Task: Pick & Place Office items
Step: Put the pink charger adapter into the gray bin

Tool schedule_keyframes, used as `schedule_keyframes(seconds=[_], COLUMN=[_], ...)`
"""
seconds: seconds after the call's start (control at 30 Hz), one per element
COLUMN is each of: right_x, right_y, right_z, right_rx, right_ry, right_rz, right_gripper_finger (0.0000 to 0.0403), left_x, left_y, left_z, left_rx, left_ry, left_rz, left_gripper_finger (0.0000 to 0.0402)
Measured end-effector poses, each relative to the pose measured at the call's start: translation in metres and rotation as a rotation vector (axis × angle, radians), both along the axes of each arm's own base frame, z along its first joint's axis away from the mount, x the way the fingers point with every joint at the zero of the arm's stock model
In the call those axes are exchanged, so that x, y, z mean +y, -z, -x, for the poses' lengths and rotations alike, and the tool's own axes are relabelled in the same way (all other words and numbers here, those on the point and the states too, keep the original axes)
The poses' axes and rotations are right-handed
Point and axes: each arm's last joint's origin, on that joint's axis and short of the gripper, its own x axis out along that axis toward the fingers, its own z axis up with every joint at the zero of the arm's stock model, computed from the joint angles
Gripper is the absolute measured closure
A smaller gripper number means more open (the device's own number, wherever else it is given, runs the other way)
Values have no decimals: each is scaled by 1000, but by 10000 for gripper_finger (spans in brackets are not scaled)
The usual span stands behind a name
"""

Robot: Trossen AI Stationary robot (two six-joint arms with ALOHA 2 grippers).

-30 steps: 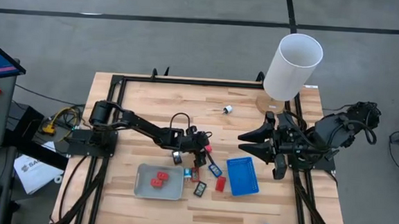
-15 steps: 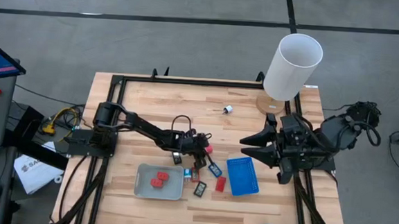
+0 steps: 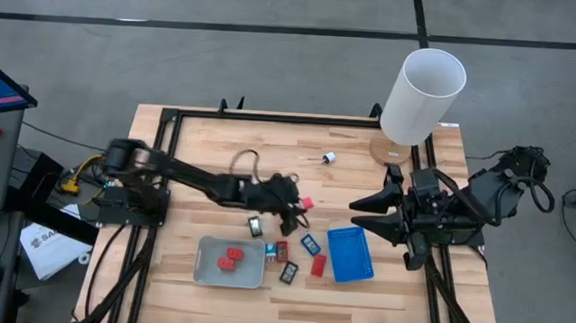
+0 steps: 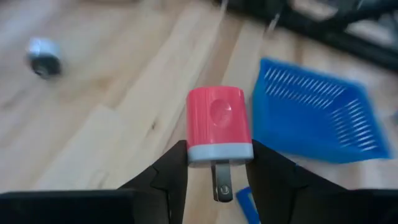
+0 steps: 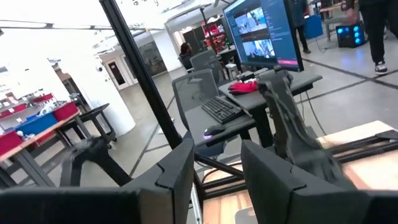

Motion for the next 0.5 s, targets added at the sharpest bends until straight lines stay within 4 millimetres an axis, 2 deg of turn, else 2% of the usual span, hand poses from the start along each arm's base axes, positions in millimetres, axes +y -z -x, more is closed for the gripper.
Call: schedule_keyframes(seconds=[0.17, 0.23, 0.33, 0.5], right_x=[0, -2, -5, -9], right_y=[0, -1, -1, -1], right_z=[0, -1, -3, -6], right_rx=[-6, -11, -13, -17], right_ry=[5, 14, 27, 50], right_rz=[42, 64, 88, 115], right_gripper_finger=[275, 275, 275, 275], left_x=[-8, -15, -27, -53], left_y=[-66, -83, -99, -108], left_z=[38, 59, 94, 147], left_rx=[-88, -61, 24, 179], left_ry=[69, 131, 195, 249], left_rz=[4, -8, -12, 46], left_gripper_finger=[272, 272, 272, 272])
